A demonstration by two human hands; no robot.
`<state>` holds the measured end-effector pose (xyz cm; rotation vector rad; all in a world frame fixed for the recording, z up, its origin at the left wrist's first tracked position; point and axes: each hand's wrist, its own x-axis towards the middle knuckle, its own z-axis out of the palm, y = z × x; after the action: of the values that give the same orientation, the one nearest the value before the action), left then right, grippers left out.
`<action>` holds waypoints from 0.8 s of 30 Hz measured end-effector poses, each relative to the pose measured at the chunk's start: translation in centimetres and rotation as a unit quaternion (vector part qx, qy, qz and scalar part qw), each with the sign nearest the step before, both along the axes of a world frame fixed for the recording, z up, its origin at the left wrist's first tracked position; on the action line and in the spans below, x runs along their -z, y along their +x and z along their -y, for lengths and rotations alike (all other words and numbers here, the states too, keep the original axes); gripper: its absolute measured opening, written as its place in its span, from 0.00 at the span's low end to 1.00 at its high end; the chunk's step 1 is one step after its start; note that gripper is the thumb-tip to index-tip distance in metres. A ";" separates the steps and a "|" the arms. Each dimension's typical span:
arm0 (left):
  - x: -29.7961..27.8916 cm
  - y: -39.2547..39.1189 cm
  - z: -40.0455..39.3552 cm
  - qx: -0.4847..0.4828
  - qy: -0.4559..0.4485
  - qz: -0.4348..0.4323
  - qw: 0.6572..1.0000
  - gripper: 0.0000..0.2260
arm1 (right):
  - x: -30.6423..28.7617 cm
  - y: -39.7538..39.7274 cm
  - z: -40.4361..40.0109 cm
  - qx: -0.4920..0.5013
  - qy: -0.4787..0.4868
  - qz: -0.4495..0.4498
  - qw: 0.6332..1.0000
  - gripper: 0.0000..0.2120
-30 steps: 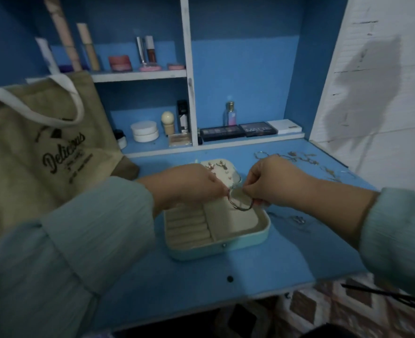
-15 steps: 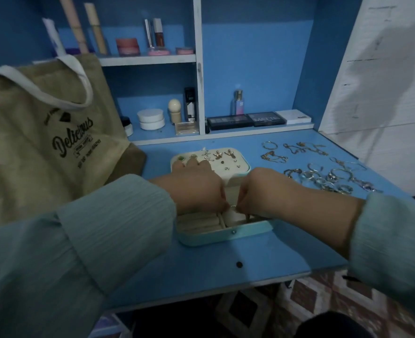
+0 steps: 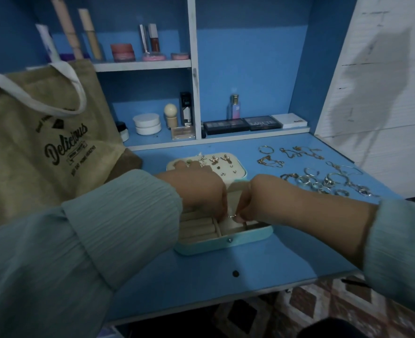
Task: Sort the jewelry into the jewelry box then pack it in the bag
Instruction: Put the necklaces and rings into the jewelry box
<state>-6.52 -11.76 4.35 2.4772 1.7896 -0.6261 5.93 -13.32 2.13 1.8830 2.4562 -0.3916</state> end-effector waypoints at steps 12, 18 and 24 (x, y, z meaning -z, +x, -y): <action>-2.4 4.0 -2.9 0.056 0.000 -0.015 0.998 0.18 | -2.3 6.8 -1.1 0.079 0.009 -0.121 0.989 0.05; -1.5 8.9 -7.7 0.084 0.012 0.080 0.993 0.15 | -2.8 13.2 -2.9 0.178 -0.010 -0.103 0.979 0.06; 0.9 12.1 -13.3 0.070 0.104 0.089 0.988 0.11 | -2.7 18.8 -4.8 0.203 0.021 -0.046 0.978 0.08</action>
<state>5.58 1.59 3.43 2.7111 1.7054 -0.2221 24.76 -8.53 4.80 2.4399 2.1301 -0.4445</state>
